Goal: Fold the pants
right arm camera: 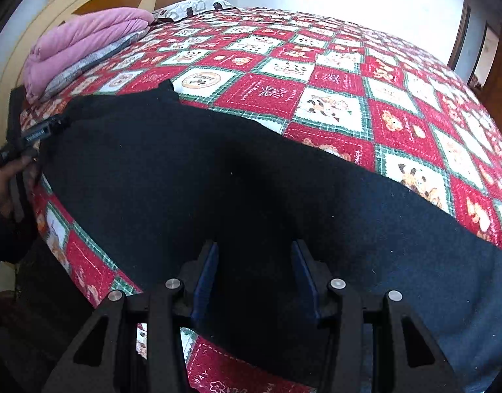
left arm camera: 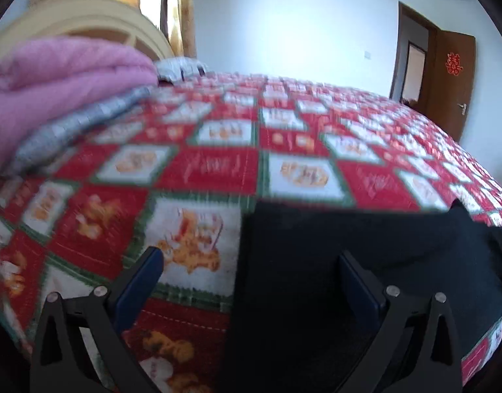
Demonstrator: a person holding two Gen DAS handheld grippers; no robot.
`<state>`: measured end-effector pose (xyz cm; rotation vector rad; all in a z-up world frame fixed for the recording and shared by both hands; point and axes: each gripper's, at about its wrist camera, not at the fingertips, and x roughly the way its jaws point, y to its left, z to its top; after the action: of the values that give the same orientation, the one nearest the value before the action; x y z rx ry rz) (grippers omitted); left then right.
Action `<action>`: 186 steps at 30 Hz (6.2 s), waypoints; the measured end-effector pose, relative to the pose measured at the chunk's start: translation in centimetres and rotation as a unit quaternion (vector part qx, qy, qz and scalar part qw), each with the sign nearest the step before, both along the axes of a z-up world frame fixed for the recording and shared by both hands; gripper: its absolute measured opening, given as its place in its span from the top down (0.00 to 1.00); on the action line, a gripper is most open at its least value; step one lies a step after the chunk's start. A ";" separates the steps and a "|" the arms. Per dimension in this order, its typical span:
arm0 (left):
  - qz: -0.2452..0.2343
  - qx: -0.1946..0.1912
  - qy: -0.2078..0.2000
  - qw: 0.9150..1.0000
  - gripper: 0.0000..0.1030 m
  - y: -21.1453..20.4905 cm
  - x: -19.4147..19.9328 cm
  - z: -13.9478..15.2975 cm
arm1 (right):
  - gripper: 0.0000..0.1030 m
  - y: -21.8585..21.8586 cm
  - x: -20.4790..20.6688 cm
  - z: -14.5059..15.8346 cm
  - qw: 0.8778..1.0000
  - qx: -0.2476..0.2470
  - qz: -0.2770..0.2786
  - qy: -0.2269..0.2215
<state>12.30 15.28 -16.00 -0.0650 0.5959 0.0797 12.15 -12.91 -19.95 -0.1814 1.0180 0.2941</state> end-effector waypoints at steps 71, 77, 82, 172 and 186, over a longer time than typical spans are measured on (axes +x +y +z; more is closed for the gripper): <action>-0.027 -0.025 0.009 0.999 0.00 -2.3 -1.5 -2.8 | 0.47 -39.0 -18.5 7.1 0.820 0.226 -0.484 -0.207; -0.016 -0.026 0.007 1.000 0.00 -1.5 -1.4 -2.6 | 0.70 -39.8 -18.4 6.4 0.804 0.246 -0.489 -0.233; -0.011 -0.027 0.007 1.000 0.00 -0.9 -1.4 -2.7 | 0.71 -39.2 -18.1 6.4 0.812 0.246 -0.476 -0.230; -0.014 -0.040 -0.004 0.999 0.00 -0.1 -1.2 -3.3 | 0.89 0.8 -5.0 3.8 0.979 -0.005 -0.017 -0.204; -0.014 -0.040 -0.005 0.999 0.00 -0.1 -1.3 -3.3 | 0.89 3.9 -4.7 0.1 0.985 -0.051 0.029 -0.163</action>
<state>11.03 15.15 -19.29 -0.1350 0.5893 0.0286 7.48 -8.97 -19.88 -0.3406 0.7029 0.2559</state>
